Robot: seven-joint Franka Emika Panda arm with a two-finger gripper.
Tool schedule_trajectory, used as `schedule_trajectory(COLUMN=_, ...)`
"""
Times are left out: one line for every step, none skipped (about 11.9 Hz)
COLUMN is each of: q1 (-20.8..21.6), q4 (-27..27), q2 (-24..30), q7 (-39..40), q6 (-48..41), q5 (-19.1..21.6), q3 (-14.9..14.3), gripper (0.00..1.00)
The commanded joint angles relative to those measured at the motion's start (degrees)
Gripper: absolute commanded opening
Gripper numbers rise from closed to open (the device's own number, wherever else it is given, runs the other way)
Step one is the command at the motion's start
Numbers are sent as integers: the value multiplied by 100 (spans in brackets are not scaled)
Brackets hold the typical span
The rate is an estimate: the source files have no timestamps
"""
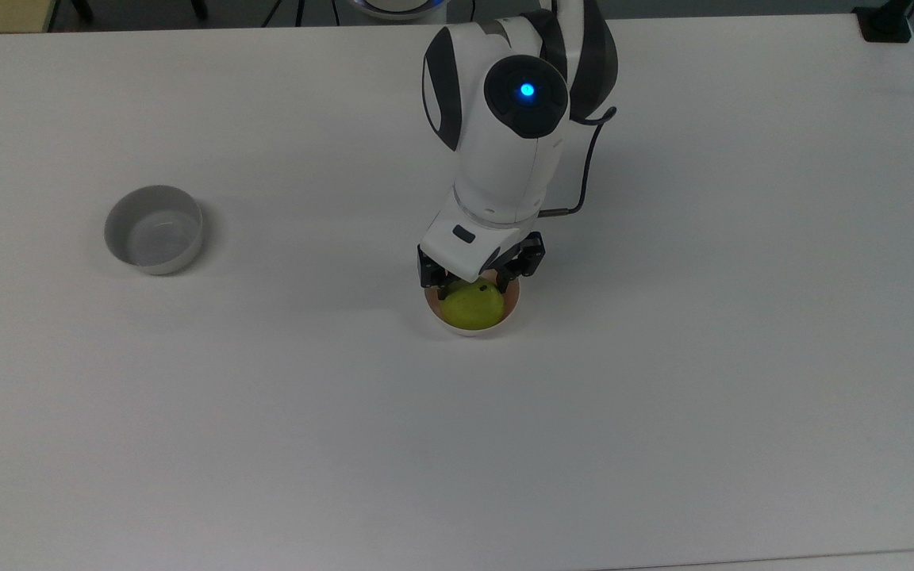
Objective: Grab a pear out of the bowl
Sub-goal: 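Close the gripper around the green pear in the pink bowl, then lift the pear out of the bowl and carry it toward the grey bowl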
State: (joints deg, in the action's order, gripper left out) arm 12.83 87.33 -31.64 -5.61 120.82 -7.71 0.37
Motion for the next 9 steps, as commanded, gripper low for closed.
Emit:
schedule_trajectory(q1=70, q4=126, q2=281, q7=-89, q6=-83, q5=-82, q3=-54, gripper=43)
schedule_trajectory(q1=70, q4=109, q2=342, q7=-80, q6=-215, q5=-82, q3=-54, gripper=43)
schedule_trajectory(q1=70, q4=109, q2=369, q7=-89, q6=-225, q5=-73, q3=-54, gripper=43)
schedule_trajectory(q1=70, q4=109, q2=448, q7=-89, q6=-243, q5=-73, q3=-54, gripper=43)
schedule_trajectory(q1=70, q4=100, q2=518, q7=-80, q6=-382, q5=-64, q3=-54, gripper=43)
schedule_trajectory(q1=70, q4=100, q2=641, q7=-54, q6=-532, q5=-29, q3=-54, gripper=43)
schedule_trajectory(q1=70, q4=100, q2=755, q7=-63, q6=-620, q5=-20, q3=-54, gripper=43)
schedule_trajectory(q1=70, q4=91, q2=869, q7=-54, q6=-752, q5=-12, q3=-54, gripper=43)
schedule_trajectory(q1=70, q4=39, q2=975, q7=-63, q6=-857, q5=-3, q3=-54, gripper=43)
